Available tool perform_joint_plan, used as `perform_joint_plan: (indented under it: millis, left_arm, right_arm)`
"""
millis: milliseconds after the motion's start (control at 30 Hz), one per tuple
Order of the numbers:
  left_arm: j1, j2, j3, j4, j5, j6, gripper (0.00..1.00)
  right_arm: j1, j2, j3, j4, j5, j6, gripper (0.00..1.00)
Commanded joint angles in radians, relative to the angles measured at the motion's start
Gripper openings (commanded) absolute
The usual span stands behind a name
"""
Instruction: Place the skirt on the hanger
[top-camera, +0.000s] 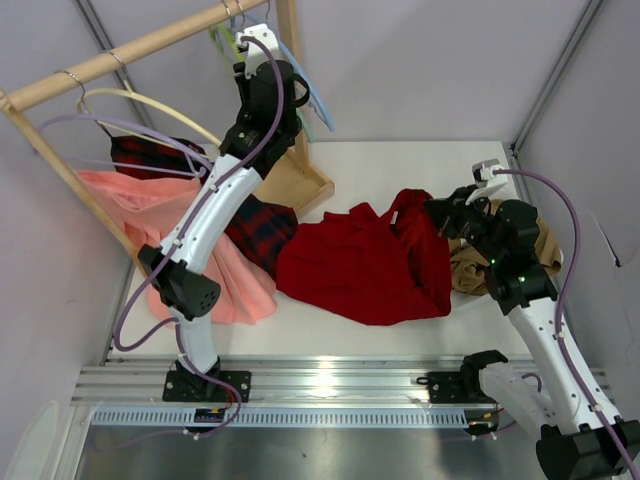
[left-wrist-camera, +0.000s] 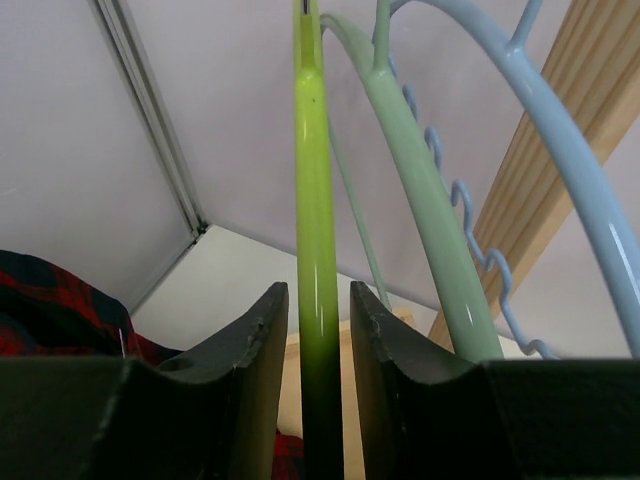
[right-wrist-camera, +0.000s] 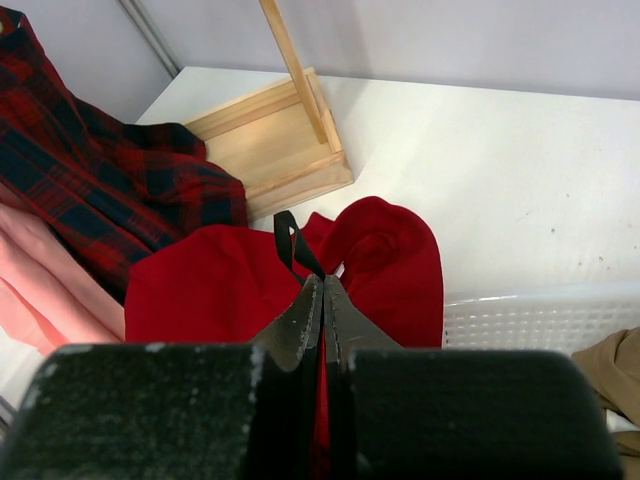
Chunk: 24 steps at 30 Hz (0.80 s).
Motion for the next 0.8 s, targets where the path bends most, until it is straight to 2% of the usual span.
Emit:
perform_joint_plan:
  millis: [0, 133, 233, 267, 333, 767]
  left_arm:
    - [-0.002, -0.033, -0.024, 0.027, -0.041, 0.033, 0.36]
    - [0.001, -0.043, -0.037, 0.016, -0.042, 0.019, 0.33]
    - [0.004, -0.051, -0.038, -0.012, -0.03, -0.005, 0.18]
    - [0.004, -0.054, -0.037, -0.022, -0.026, -0.013, 0.09]
    - [0.004, -0.065, -0.043, -0.021, -0.024, -0.024, 0.0]
    - [-0.009, -0.139, 0.055, 0.045, 0.002, 0.108, 0.0]
  right_arm:
    - [-0.005, -0.026, 0.029, 0.042, -0.008, 0.005, 0.0]
    - [-0.005, -0.028, 0.031, 0.039, -0.011, 0.01, 0.0]
    - [-0.005, -0.028, 0.029, 0.04, -0.011, 0.01, 0.0]
    - [-0.005, -0.028, 0.031, 0.039, -0.011, 0.007, 0.0]
    - [-0.005, -0.028, 0.031, 0.04, -0.011, 0.01, 0.0]
    - [-0.003, -0.023, 0.032, 0.049, -0.009, 0.022, 0.0]
